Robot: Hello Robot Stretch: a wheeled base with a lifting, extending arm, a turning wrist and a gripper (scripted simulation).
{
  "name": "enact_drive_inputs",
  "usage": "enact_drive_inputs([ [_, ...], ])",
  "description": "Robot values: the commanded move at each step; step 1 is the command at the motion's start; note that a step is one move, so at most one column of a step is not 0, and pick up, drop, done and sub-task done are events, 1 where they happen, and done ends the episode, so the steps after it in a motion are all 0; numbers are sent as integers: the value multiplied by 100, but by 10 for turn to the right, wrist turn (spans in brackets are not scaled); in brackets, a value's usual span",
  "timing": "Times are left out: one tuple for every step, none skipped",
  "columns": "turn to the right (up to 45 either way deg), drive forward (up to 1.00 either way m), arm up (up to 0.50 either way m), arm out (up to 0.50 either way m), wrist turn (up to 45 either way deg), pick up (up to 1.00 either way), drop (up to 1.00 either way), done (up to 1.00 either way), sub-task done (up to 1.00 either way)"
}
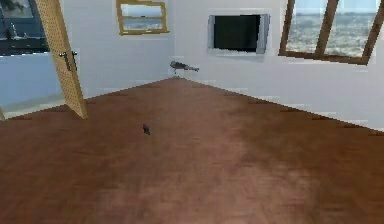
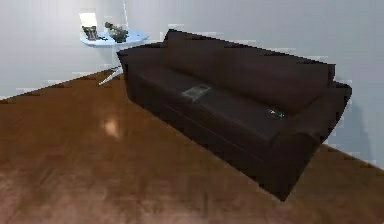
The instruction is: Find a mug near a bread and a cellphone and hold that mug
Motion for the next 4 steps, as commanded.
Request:
enact_drive_inputs([
  [-30, 0, 0, 0, 0, 0, 0, 0, 0],
  [0, 25, 0, 0, 0, 0, 0, 0, 0],
  [-450, 0, 0, 0, 0, 0, 0, 0, 0],
  [-30, 0, 0, 0, 0, 0, 0, 0, 0],
])
